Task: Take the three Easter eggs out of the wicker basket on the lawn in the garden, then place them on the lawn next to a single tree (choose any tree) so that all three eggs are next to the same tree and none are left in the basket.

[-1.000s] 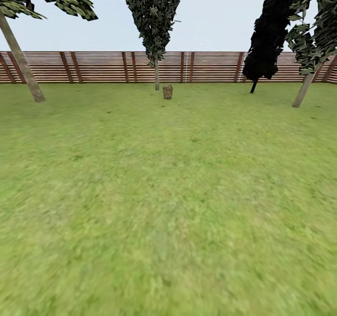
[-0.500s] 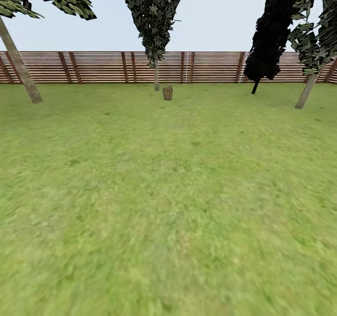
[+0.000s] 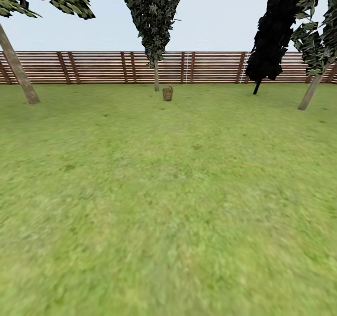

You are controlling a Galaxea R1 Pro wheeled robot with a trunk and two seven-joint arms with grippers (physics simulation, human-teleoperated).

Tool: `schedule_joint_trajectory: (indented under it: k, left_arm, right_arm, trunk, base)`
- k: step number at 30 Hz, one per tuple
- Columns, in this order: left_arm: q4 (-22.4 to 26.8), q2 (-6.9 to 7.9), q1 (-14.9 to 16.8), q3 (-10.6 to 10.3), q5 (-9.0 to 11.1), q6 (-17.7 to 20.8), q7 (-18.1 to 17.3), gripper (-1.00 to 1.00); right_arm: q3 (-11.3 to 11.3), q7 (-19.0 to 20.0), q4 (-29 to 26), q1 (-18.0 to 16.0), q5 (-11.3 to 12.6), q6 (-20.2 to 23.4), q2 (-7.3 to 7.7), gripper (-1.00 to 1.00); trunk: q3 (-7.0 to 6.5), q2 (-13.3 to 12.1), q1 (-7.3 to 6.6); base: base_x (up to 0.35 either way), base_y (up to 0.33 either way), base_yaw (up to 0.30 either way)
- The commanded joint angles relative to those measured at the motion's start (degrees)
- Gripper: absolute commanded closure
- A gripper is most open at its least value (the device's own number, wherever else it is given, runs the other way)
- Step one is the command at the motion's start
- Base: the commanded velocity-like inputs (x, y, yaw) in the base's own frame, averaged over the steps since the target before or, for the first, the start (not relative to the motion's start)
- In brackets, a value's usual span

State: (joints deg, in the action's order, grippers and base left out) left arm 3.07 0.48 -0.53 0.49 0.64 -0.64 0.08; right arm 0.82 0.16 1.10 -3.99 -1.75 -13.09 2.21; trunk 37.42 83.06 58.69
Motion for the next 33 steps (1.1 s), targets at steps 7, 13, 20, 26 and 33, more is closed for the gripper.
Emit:
schedule_joint_trajectory:
  k: [7,13,20,26,33]
  left_arm:
    - [0.1,0.03,-0.07,0.04,0.07,-0.06,0.01,-1.0]
    - [0.1,0.04,-0.07,0.04,0.07,-0.06,0.01,-1.0]
    - [0.1,0.04,-0.05,0.04,0.07,-0.08,0.01,-1.0]
    - [0.1,0.05,-0.06,0.04,0.07,-0.07,0.01,-1.0]
    - [0.1,0.04,-0.07,0.04,0.07,-0.06,0.01,-1.0]
  right_arm:
    - [0.06,0.07,0.2,-0.05,-0.18,-0.22,-0.05,-1.0]
    - [0.06,0.1,0.22,-0.05,-0.18,-0.22,-0.02,-1.0]
    - [0.06,0.1,0.22,-0.02,-0.14,-0.27,-0.01,-1.0]
    - [0.02,0.1,0.22,-0.04,-0.1,-0.22,-0.01,-1.0]
    - [0.01,0.1,0.83,-0.05,-0.01,-0.1,0.16,-1.0]
  trunk:
    - [0.04,0.01,0.03]
    - [0.04,0.01,0.03]
    - [0.04,0.01,0.03]
    - [0.04,0.01,0.03]
    - [0.04,0.01,0.03]
  base:
    - [0.326,0.0,0.0]
    - [0.326,0.0,0.0]
    - [0.326,0.0,0.0]
    - [0.327,0.0,0.0]
    - [0.327,0.0,0.0]
